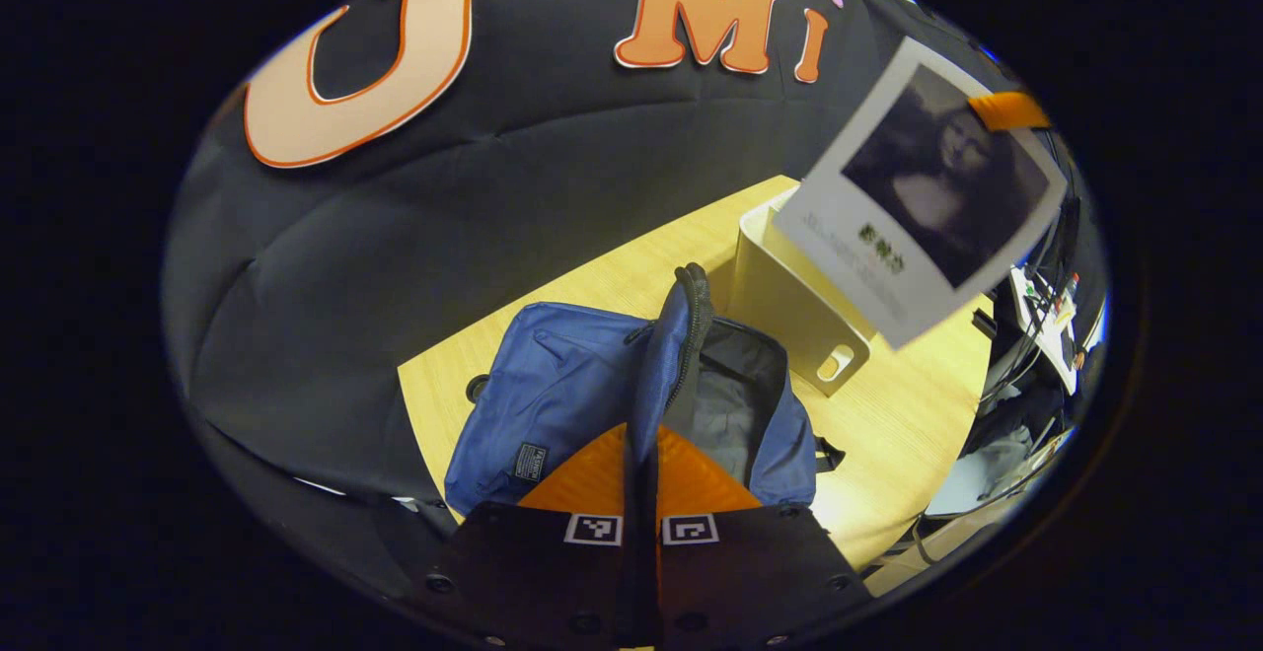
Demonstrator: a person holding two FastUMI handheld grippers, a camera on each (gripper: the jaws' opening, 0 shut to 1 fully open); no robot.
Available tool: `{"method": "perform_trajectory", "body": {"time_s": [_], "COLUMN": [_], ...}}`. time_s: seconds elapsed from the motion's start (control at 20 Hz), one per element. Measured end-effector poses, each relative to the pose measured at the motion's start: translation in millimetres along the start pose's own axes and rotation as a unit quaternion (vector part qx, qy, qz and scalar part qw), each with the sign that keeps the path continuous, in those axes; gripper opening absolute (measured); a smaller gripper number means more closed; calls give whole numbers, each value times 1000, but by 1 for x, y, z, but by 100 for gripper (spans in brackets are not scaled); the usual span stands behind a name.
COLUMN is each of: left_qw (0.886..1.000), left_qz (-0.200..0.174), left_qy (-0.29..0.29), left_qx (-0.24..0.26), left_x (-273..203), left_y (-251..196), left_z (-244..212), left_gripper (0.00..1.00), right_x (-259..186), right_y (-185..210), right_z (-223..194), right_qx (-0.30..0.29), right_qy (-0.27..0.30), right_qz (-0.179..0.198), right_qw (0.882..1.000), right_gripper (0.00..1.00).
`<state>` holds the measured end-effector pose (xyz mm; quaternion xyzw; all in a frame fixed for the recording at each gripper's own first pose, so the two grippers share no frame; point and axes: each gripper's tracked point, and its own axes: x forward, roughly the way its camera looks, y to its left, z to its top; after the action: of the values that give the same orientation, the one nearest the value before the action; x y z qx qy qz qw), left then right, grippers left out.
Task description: Open the schoolbag, grab two books from the bookshelf and put them into the schoolbag.
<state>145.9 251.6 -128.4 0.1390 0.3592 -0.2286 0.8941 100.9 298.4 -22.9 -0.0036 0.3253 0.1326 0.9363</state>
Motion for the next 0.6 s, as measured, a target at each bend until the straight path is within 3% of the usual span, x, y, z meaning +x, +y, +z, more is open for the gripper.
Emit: {"method": "perform_trajectory", "body": {"time_s": [0.2,0.35,0.6], "left_qw": [1000,1000,1000], "left_qz": [4,11,5], "left_qy": [-5,1,15], "left_qx": [1,4,19], "left_x": [-10,-8,-10], "left_y": [-12,-17,-30], "left_z": [6,12,18], "left_gripper": [0,1,0], "right_x": [51,97,168], "right_y": [0,-6,-8], "right_z": [-57,-92,-127], "right_qx": [126,230,294], "right_qy": [20,22,10], "right_qz": [46,70,70], "right_qw": [991,971,953], "right_gripper": [31,31,31]}}
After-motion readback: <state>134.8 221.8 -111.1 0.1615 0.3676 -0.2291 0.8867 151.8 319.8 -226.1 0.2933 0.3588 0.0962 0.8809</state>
